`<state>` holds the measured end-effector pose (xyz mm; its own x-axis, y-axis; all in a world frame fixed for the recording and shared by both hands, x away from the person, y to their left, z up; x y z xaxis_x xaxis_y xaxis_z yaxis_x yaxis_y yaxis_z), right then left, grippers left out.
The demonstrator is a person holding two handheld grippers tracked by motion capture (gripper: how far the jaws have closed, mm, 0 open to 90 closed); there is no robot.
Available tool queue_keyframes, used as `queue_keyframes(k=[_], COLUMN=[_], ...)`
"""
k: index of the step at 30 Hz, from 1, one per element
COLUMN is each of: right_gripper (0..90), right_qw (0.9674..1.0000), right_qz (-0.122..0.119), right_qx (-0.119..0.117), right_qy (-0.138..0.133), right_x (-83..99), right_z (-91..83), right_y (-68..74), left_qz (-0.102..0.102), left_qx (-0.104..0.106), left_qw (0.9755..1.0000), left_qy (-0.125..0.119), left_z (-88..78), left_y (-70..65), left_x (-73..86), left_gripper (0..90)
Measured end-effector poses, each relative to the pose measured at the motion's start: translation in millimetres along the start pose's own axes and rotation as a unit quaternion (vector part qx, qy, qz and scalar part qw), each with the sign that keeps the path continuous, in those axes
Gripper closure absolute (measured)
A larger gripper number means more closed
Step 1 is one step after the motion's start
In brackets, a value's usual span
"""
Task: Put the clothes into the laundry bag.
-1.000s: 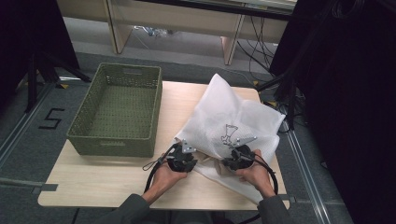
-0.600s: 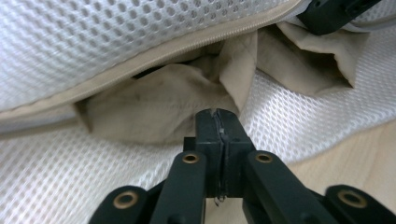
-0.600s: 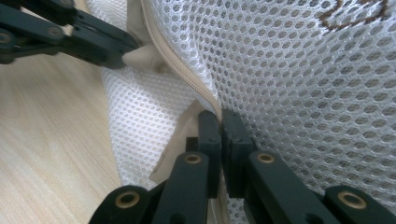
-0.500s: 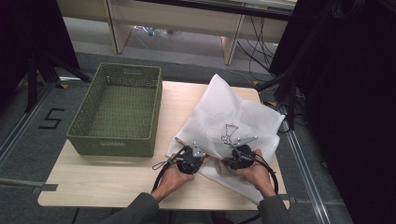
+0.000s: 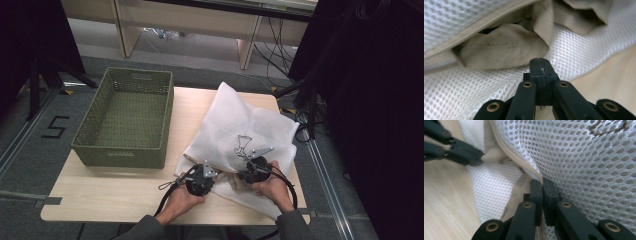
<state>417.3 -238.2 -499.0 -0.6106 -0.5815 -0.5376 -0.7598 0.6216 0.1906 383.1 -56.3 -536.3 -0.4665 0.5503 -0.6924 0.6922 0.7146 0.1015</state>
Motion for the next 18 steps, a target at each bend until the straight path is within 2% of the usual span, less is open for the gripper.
queue_keyframes(k=[2, 4, 5, 7, 9, 10, 11, 13, 16, 17, 18], right_gripper=[88.9, 88.9, 88.9, 89.0, 89.0, 88.9, 88.9, 88.9, 89.0, 89.0, 88.9], right_qw=[0.9999, 0.9997, 0.9997, 0.9998, 0.9995, 0.9995, 0.9991, 0.9988, 0.9988, 0.9984, 0.9986], right_qz=[0.011, -0.017, -0.019, -0.007, -0.017, -0.015, -0.026, -0.030, -0.024, -0.034, -0.026], right_qx=[0.004, 0.008, 0.008, 0.016, 0.023, 0.024, 0.028, 0.033, 0.040, 0.041, 0.043], right_qy=[0.009, 0.013, 0.014, 0.010, 0.014, 0.012, 0.018, 0.021, 0.015, 0.020, 0.015], right_x=[0.7, -0.5, -1.1, -3.2, -4.5, -5.9, -7.0, -9.0, -15.7, -17.1, -19.0], right_z=[2.4, 5.5, 6.4, 10.1, 11.4, 12.8, 13.3, 15.1, 20.4, 20.9, 22.2], right_y=[4.1, 2.0, 1.7, 1.8, -0.7, -0.8, -3.9, -7.1, -10.8, -13.9, -14.4], left_qz=[0.004, 0.004, 0.002, 0.009, 0.014, 0.009, 0.007, 0.000, 0.009, 0.011, 0.011], left_qx=[-0.003, -0.002, -0.002, -0.002, -0.013, -0.006, 0.000, 0.002, -0.001, 0.001, 0.002], left_qw=[1.0000, 1.0000, 1.0000, 1.0000, 0.9998, 0.9999, 1.0000, 1.0000, 1.0000, 0.9999, 0.9999], left_qy=[0.004, 0.005, 0.004, 0.001, 0.001, 0.003, 0.002, 0.003, -0.002, -0.002, -0.001], left_z=[-4.1, -6.1, -8.3, -11.9, -15.6, -17.5, -18.4, -21.5, -25.5, -25.8, -26.0], left_y=[-3.6, -5.0, -6.6, -10.8, -13.4, -16.9, -19.4, -24.2, -33.1, -33.9, -34.3], left_x=[3.1, 4.9, 6.6, 9.7, 12.7, 14.8, 15.7, 18.2, 21.6, 21.7, 21.6], left_gripper=[89.4, 89.4, 89.4, 89.4, 89.4, 89.4, 89.4, 89.4, 89.5, 89.4, 89.4])
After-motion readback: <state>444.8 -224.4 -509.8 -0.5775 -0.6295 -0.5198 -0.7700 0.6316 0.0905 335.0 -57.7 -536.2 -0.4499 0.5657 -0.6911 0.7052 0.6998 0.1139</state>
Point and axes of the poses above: each handheld gripper's, and its own axes: z roughly forward along the jaws, x roughly out of its underside, y roughly to its left, the point moved 4 cm from there along z, roughly forward along the jaws, and after that the axes turned 10 degrees about -x, right-handed, at the moved point
